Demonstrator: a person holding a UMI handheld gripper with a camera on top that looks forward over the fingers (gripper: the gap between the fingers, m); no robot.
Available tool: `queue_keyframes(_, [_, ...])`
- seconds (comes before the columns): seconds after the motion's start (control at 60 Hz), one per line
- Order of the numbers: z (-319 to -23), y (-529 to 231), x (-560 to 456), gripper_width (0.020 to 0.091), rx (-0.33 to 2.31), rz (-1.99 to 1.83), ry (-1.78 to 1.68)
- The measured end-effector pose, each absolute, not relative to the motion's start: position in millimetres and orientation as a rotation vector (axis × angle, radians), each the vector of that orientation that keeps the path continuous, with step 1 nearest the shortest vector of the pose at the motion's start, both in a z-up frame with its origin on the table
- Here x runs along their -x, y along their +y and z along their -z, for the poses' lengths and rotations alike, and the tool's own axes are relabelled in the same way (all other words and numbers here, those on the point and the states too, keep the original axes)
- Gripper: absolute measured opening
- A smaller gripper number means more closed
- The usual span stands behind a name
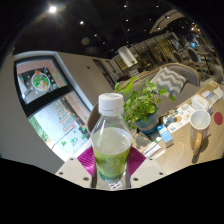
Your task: Pour water
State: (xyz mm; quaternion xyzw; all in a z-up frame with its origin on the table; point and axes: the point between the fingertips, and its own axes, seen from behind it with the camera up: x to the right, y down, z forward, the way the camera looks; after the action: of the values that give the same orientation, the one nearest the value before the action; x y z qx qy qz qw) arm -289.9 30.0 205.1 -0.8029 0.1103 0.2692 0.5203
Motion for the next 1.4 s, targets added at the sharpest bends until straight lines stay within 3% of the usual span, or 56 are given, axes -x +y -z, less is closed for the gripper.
queue_keyframes(0.133, [-249, 43, 269, 0.0379, 1.787, -1.055, 0.528])
queue_keyframes(0.283, [-264, 63, 223, 0.0376, 1.614, -1.372, 0.834])
queue_keyframes(0.733, [-204, 96, 139, 0.0374, 1.262, -1.851, 1.448])
queue_keyframes(0.95, [-212, 85, 153, 0.0375, 1.459, -1.821, 1.323])
queue_keyframes(1.15, [-276, 76, 134, 0.0377, 1.635, -1.6, 0.927])
queue_keyframes(1.3, [-324, 79, 73, 0.0379, 1.718, -1.15, 0.546])
queue_keyframes(1.4, [-339, 83, 15, 0.0381, 1.737, -0.831, 0.358])
